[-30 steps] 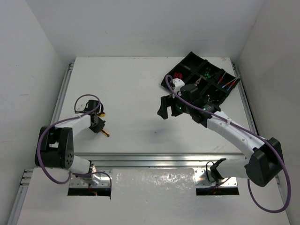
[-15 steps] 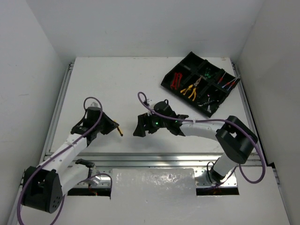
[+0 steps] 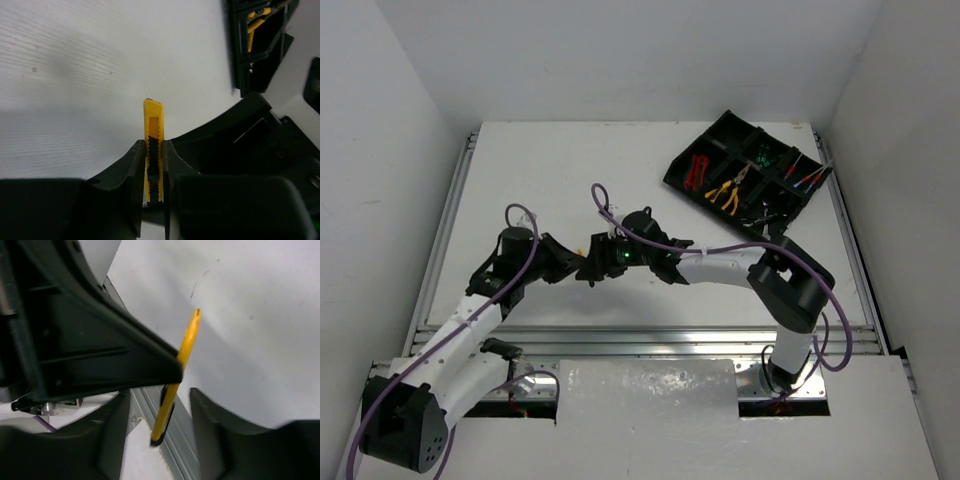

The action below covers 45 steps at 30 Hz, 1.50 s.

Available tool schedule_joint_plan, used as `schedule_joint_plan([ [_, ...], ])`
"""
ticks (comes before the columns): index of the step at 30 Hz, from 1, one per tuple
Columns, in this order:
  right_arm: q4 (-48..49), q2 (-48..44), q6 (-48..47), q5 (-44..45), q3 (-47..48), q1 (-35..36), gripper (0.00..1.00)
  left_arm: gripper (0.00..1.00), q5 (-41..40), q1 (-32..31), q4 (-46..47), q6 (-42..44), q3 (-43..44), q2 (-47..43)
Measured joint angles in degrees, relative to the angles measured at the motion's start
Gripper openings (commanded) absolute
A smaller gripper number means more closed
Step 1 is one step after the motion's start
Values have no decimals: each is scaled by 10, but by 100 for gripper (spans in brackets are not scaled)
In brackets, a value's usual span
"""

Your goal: Sort the tools into containers

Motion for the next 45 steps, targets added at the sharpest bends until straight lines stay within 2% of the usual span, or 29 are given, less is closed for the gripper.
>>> schedule_joint_plan([
  [1,1,5,4,-2,4,0,33,0,4,-1,2,-2,0,-6],
  [3,5,16,13,-6,8,0,23,0,10,-2,5,-3,0,-16],
  [4,6,20,19,-9,9,0,9,0,11,-2,7,-3,0,-17],
  [5,9,24,24,-14,9,0,1,0,10,-3,7,-3,0,-18],
  [6,11,26,28,-18,9,0,0,6,10,-3,7,-2,-1,-17],
  [7,12,27,32,-18,9,0,0,18,11,-3,7,-1,-1,-16],
  [8,12,27,35,-17,9,0,0,50,10,-3,7,3,-1,-15],
  [10,8,27,31,-16,9,0,0,78,3,-3,5,10,1,-10],
  [13,-16,23,17,-12,9,-12,0,89,-43,-4,-56,38,41,10],
  [16,-58,4,1,2,9,-63,0,90,-110,-4,-122,75,117,31],
  [18,-96,-9,-16,24,16,-127,0,90,-144,-4,-147,98,162,33],
  [20,-157,4,-39,64,68,-202,0,89,-164,-4,-161,116,193,30],
  [24,-243,85,-99,138,247,-312,0,89,-188,-4,-187,146,209,26],
  [31,-347,269,-174,201,576,-414,0,89,-213,-4,-224,184,204,68],
  [34,-342,324,-205,232,659,-443,0,88,-209,-4,-219,199,196,89],
  [39,-304,347,-252,285,674,-481,0,89,-207,-4,-216,214,194,119],
  [42,-268,389,-271,286,723,-496,0,90,-200,-4,-207,219,184,101],
  [45,-239,415,-289,274,721,-505,3,90,-192,-4,-202,224,180,83],
])
